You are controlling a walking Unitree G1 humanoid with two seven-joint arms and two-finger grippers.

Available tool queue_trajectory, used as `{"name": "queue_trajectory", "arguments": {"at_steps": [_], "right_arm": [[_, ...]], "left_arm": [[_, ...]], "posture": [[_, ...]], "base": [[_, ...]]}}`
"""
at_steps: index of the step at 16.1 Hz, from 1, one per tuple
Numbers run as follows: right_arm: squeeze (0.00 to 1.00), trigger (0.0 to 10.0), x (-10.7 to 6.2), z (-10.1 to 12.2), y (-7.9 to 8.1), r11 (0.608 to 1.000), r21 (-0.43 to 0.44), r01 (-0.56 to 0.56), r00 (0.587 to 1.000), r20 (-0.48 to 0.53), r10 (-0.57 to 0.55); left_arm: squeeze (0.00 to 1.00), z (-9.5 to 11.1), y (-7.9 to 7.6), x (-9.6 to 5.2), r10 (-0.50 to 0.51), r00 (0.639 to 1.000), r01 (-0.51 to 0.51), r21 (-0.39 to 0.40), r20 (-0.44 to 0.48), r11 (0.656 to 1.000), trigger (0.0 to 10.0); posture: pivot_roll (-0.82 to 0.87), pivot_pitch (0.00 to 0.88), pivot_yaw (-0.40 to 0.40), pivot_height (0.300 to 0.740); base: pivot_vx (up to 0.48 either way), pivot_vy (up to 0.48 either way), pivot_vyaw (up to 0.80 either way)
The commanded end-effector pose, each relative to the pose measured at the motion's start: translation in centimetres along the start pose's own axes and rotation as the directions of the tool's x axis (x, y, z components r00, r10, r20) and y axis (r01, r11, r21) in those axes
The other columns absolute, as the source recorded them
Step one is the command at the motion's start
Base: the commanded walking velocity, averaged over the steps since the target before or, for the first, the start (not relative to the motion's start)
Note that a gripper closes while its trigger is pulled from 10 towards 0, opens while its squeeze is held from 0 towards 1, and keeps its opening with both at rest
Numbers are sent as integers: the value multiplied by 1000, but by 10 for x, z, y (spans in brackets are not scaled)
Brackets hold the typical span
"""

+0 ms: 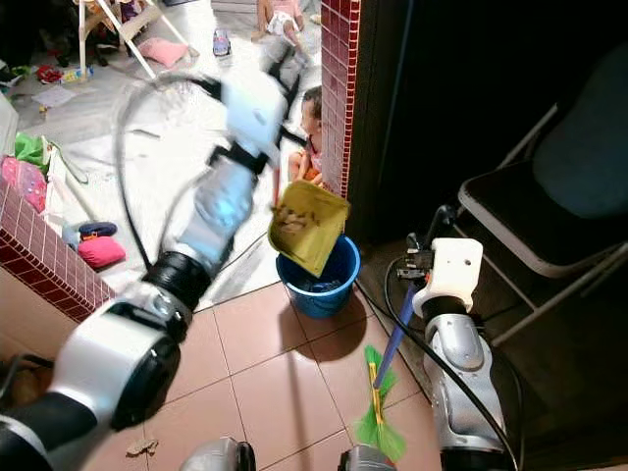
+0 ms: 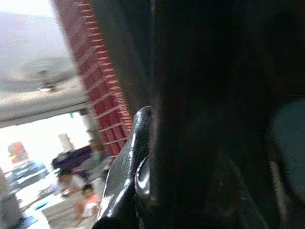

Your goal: Sweep floor

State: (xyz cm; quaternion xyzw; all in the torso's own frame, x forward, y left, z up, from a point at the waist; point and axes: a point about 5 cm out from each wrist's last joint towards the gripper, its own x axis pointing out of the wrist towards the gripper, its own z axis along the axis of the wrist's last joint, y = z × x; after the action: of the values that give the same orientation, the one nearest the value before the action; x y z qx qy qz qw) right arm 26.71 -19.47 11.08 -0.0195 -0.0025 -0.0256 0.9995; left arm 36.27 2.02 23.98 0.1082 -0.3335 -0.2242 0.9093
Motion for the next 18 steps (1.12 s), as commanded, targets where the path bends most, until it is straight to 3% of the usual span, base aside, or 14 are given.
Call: {"name": "queue_trajectory", "arguments": {"at_steps": [1,3,7,9,10,11,12,14,16,18], "right_arm": [[0,10000,3,3,4,1000,4,-8,1000,15,8],[0,10000,6,4,5,1000,-2,-12,1000,20,12],[0,10000,8,5,5,1000,-6,-13,1000,27,13],[0,10000,10,5,6,1000,-8,-12,999,30,12],[0,10000,11,5,6,1000,-9,-12,999,32,12],[0,10000,12,5,6,1000,-12,-13,999,33,13],[0,10000,13,5,6,1000,-13,-14,999,34,14],[0,10000,14,4,6,1000,-16,-14,999,36,14],[0,10000,15,4,6,1000,-18,-14,999,37,15],[0,10000,16,4,5,1000,-20,-14,999,38,15]], "left_arm": [[0,20,-4,5,-69,989,64,48,128,997,10000],[0,17,-26,-9,-238,957,224,100,164,969,10000],[0,19,-37,-21,-346,914,315,164,214,935,10000],[0,19,-44,-32,-451,860,396,245,238,885,10000],[0,18,-49,-40,-529,813,458,294,242,839,10000],[0,16,-53,-48,-576,782,502,307,237,808,10000],[0,14,-54,-52,-585,778,517,295,229,803,10000],[0,11,-51,-53,-567,796,504,287,211,814,10000],[0,8,-41,-47,-485,855,437,250,182,864,10000],[0,10,-22,-33,-342,924,299,235,170,925,10000]], "posture": [[-148,17,88,740],[-141,11,88,740],[-139,5,91,740],[-136,0,90,740],[-134,0,88,740],[-130,0,87,740],[-130,0,87,740],[-129,0,88,740],[-129,0,83,740],[-127,0,80,740]], "base": [[0,0,0],[0,0,0],[0,0,0],[0,0,0],[0,0,0],[0,0,0],[0,0,0],[0,0,0],[0,0,0],[0,0,0]]}}
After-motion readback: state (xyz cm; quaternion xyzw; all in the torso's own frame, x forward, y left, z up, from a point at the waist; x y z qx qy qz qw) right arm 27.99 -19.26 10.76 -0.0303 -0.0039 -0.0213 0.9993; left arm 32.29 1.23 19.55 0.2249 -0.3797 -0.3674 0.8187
